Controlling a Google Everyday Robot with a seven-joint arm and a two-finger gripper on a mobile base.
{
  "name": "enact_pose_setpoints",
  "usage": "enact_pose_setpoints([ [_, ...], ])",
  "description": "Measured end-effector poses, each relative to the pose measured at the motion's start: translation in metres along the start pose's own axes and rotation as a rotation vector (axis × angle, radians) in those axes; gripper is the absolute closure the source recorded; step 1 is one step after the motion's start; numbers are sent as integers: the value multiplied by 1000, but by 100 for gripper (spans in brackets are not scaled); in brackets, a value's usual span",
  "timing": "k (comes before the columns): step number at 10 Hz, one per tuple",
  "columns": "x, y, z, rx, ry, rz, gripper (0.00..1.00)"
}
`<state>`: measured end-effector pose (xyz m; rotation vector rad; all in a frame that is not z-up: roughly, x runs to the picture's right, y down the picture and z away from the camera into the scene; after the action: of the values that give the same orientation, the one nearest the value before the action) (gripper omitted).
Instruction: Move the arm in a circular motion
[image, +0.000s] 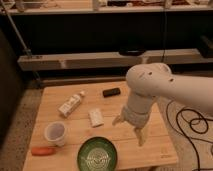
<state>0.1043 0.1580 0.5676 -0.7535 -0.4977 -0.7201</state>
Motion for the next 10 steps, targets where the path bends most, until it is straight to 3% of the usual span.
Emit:
enact_pose_setpoints([
  [3, 40, 11, -7, 18, -12, 25, 26],
  [5, 61, -8, -11, 19, -8, 5, 26],
  [8, 69, -38, -13, 19, 11, -29, 26],
  [10, 85, -76, -17, 22, 24, -75, 26],
])
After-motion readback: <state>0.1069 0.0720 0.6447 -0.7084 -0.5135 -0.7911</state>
